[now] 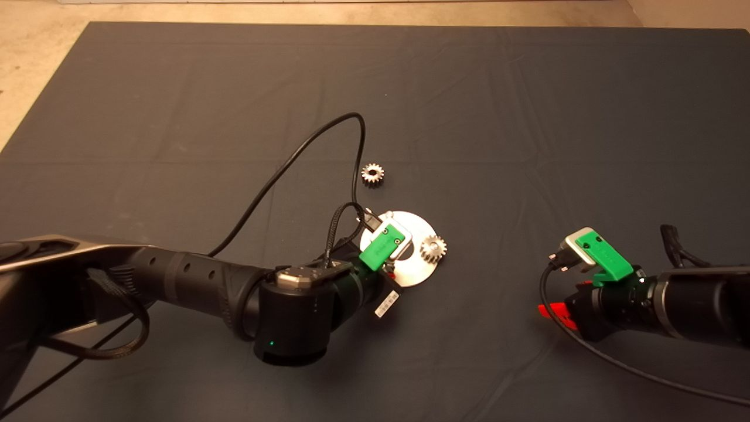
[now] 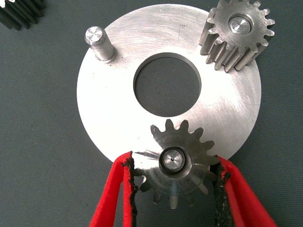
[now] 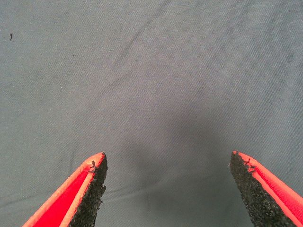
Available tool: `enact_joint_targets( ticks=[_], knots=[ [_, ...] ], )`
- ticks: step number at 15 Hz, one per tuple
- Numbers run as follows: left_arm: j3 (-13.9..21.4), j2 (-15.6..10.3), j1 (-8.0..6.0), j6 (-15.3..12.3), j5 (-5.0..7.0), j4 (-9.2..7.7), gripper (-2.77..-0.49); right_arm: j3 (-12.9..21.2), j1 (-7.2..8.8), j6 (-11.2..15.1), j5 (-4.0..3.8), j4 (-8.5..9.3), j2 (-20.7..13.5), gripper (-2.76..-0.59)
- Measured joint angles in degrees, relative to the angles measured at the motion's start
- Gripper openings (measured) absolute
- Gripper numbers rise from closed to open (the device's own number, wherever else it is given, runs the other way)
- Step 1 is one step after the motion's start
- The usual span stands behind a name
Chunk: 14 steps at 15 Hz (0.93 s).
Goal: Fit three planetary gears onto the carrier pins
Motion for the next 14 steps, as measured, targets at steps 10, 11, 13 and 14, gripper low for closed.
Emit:
enact_joint_targets(
  ticks=[10, 11, 13, 14],
  knots=[
    [0.0, -0.1, -0.02, 0.1, -0.28, 0.02, -2.13, 0.0, -0.02, 0.0, 0.02, -0.01, 0.0, -1.44],
    [0.0, -0.2, 0.00, 0.1, -0.79, 0.00, -2.10, 0.0, -0.02, 0.0, 0.00, -0.02, 0.0, -1.44],
    [0.0, -0.1, -0.02, 0.1, -1.40, 0.00, -2.10, 0.0, -0.02, 0.0, 0.02, 0.00, 0.0, -1.44],
    [0.2, -0.3, -0.02, 0.1, -1.38, 0.00, -2.10, 0.0, -0.02, 0.0, -0.01, 0.00, -0.2, -1.44]
  ],
)
